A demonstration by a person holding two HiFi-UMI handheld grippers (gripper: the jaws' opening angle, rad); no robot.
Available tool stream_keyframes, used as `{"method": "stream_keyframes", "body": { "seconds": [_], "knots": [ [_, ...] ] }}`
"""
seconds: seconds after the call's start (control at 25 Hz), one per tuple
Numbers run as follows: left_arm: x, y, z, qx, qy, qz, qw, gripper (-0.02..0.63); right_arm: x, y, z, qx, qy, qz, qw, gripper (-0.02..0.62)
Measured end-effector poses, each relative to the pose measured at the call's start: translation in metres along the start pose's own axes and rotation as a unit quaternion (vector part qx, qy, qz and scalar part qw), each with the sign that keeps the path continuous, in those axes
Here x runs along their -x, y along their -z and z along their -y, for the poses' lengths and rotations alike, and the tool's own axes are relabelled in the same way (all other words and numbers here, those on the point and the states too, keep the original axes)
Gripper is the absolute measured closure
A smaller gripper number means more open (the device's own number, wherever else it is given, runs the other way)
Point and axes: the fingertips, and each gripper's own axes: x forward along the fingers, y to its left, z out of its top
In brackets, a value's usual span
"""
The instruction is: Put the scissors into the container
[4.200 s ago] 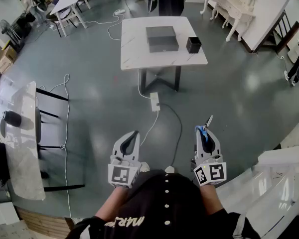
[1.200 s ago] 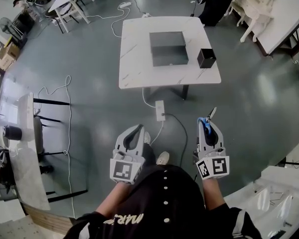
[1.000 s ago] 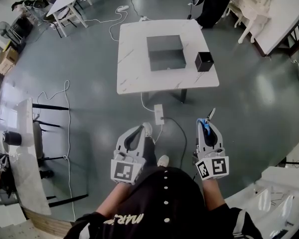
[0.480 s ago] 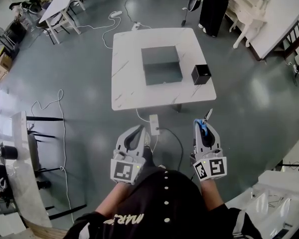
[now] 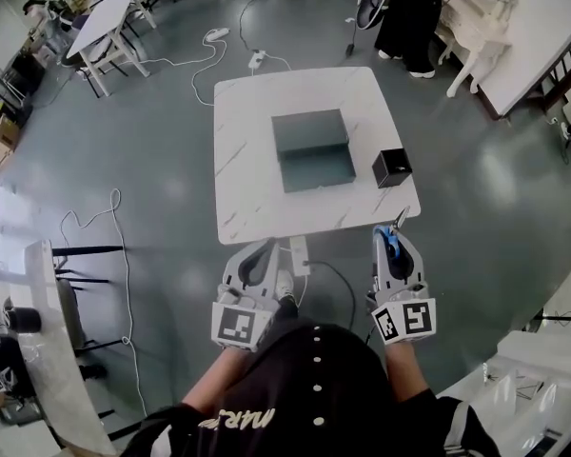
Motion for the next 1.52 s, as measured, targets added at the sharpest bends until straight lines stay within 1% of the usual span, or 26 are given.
{"method": "stream_keyframes", "body": {
  "seconds": [0.28,0.68,0.84,0.92,1.12,1.24,1.32,1.4,1.52],
  "knots": [
    [-0.033,-0.011,-0.048,0.0,0.0,0.005,1.0,0.578,-0.056,-0.003,0.001,-0.005,0.006,0.005,1.0,0.532],
    [-0.078,-0.009,-0.104,-0.002,0.011,0.009,0.9999,0.578,-0.128,0.003,-0.002,-0.005,0.011,0.016,1.0,0.532],
    [-0.097,-0.011,-0.116,0.002,0.016,0.011,0.9998,0.578,-0.15,0.004,0.004,-0.009,0.013,0.016,1.0,0.531],
    [-0.108,-0.012,-0.115,0.006,0.022,0.005,0.9997,0.578,-0.157,0.003,0.009,-0.01,0.01,0.01,1.0,0.531],
    [-0.136,0.006,-0.109,0.021,0.026,-0.015,0.9993,0.578,-0.177,0.021,0.025,-0.006,-0.014,-0.016,1.0,0.532],
    [-0.155,0.01,-0.11,0.025,0.011,-0.026,0.9993,0.578,-0.194,0.025,0.036,0.02,-0.043,-0.035,0.998,0.532],
    [-0.165,0.009,-0.106,0.035,-0.002,-0.038,0.9986,0.578,-0.2,0.025,0.047,0.045,-0.062,-0.052,0.996,0.532],
    [-0.175,0.003,-0.1,0.04,-0.005,-0.034,0.9986,0.578,-0.208,0.026,0.059,0.073,-0.079,-0.07,0.992,0.531],
    [-0.185,0.0,-0.095,0.051,0.0,-0.021,0.9985,0.578,-0.227,0.032,0.071,0.115,-0.093,-0.087,0.985,0.532]
  ]
}}
